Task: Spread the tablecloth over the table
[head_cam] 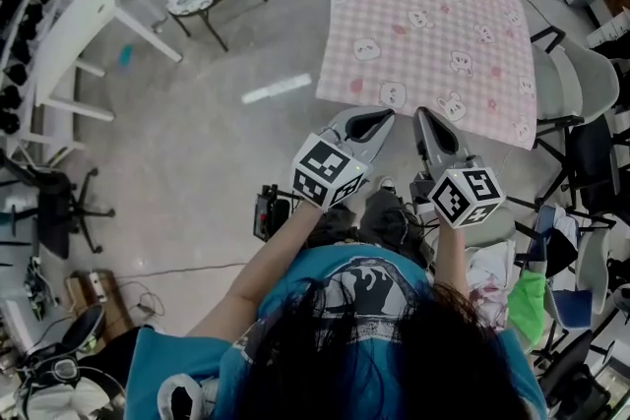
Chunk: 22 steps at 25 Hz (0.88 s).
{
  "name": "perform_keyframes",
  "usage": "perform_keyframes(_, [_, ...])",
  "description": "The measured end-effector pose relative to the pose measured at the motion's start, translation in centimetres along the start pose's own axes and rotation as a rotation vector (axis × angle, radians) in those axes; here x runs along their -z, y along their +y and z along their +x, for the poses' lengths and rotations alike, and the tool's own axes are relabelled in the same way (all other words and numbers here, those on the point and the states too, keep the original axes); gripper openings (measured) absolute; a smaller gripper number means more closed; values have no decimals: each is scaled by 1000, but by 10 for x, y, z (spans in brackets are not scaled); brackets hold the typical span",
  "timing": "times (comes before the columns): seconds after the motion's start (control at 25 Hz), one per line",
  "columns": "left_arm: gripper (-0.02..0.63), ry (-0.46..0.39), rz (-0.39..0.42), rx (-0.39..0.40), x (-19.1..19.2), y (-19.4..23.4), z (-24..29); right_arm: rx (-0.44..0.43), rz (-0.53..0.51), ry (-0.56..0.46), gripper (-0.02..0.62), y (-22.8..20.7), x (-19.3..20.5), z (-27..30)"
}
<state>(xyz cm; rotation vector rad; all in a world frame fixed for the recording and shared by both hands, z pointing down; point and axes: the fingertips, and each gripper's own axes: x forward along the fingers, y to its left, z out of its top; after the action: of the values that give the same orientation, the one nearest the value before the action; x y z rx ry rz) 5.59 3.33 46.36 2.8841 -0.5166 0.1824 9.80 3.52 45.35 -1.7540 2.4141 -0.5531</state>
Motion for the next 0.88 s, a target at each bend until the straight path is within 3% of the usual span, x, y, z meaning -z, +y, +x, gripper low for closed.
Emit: perform_keyframes(0.88, [-2,32,-6,-5,10,-2,9,20,0,34,0,-11,11,-5])
